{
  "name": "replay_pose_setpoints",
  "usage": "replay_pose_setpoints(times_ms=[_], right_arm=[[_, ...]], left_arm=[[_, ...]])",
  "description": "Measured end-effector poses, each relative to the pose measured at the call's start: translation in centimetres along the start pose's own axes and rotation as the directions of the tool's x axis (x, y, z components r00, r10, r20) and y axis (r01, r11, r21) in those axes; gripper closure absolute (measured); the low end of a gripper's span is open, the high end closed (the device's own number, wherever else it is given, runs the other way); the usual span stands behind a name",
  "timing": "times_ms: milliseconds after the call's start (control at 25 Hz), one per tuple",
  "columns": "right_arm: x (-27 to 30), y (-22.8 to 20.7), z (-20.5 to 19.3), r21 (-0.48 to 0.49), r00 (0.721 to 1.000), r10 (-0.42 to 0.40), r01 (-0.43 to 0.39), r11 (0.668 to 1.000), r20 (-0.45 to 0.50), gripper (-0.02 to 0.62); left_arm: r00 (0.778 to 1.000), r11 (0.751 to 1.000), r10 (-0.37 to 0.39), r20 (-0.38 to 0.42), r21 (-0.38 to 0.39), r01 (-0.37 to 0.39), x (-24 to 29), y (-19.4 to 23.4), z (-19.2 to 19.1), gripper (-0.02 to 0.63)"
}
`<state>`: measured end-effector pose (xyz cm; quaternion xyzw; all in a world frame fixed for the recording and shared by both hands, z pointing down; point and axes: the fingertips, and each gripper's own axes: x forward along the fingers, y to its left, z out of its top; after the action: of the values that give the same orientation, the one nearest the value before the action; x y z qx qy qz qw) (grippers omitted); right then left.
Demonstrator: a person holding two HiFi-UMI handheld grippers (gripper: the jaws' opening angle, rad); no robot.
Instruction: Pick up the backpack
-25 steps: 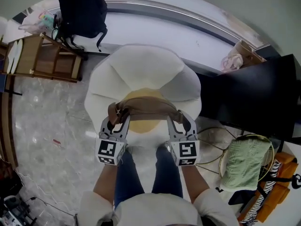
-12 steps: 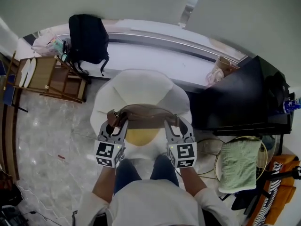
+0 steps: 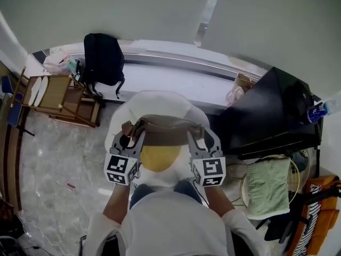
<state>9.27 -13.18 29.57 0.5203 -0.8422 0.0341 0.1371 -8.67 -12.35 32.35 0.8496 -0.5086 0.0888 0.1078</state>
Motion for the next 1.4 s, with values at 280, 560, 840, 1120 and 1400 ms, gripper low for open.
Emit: replay_pose_setpoints(times_ms=[280,560,840,1120,1400], right_arm=[[-1.9,-0.4,3.6,0.001,0.997,-0.013,0.013,1.000,0.071,0.420],[-2.4,-0.8,6.2,0.022,0.991,-0.019,0.017,1.000,0.136,0.420],[-3.1,-1.7,8.3,0.033,0.983,-0.041,0.036,0.999,0.181,0.419],[-3.8,-2.5,9.4,0.044,0.976,-0.064,0.056,0.997,0.207,0.420],[-5.0,-2.8,10.4,0.067,0.969,-0.074,0.060,0.996,0.236,0.419]], left_arm=[[0.998,1.000,-0.002,0.064,0.028,0.000,-1.3,-0.9,4.0,0.476],[0.995,0.999,0.011,0.101,0.051,-0.016,-1.8,-1.0,6.9,0.479],[0.991,0.997,-0.008,0.135,0.077,-0.003,-1.6,-1.5,9.3,0.480],[0.988,0.996,-0.034,0.154,0.092,0.020,-1.3,-2.2,10.8,0.482],[0.984,0.992,-0.063,0.169,0.118,0.043,-2.0,-3.0,12.5,0.482]])
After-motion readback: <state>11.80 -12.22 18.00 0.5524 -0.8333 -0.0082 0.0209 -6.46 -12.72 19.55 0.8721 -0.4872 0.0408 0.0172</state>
